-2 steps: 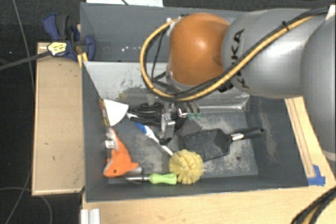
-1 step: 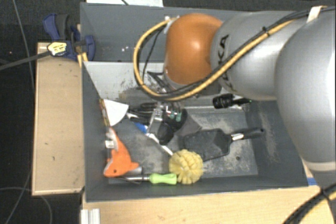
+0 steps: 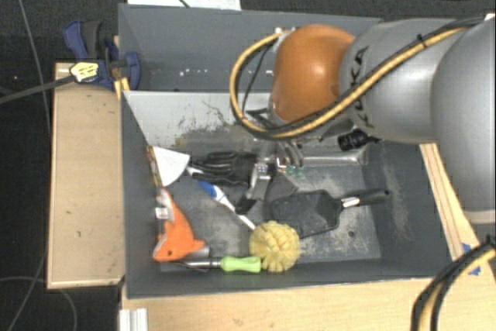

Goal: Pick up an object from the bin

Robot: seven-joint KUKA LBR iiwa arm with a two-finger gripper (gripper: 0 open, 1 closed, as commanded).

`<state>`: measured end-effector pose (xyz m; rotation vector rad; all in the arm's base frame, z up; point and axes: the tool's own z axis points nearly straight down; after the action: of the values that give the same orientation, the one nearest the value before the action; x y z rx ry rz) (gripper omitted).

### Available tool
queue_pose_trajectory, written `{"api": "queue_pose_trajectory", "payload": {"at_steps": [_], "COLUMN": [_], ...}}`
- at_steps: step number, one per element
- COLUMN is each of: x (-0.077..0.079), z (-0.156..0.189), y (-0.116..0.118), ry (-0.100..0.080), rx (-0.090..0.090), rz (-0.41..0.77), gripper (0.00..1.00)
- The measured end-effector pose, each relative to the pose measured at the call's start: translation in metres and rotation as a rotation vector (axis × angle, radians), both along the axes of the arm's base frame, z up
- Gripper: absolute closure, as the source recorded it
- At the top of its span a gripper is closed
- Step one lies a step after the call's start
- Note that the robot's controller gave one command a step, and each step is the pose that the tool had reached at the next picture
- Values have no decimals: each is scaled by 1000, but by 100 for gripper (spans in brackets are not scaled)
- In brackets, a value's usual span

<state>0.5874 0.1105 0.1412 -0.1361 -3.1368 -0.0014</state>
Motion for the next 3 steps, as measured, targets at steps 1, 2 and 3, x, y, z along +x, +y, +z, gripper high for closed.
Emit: {"api": "queue_pose_trajectory", "payload": {"at_steps": [1,2,3], "x": [2,-3,-3], "z": [-41,-69,-69], "y": [14,-27,-27], "ry": [-1,-4,-5], "rx": [2,2,2], "rz": [-247,-31,-31], "gripper": [0,100,100]}}
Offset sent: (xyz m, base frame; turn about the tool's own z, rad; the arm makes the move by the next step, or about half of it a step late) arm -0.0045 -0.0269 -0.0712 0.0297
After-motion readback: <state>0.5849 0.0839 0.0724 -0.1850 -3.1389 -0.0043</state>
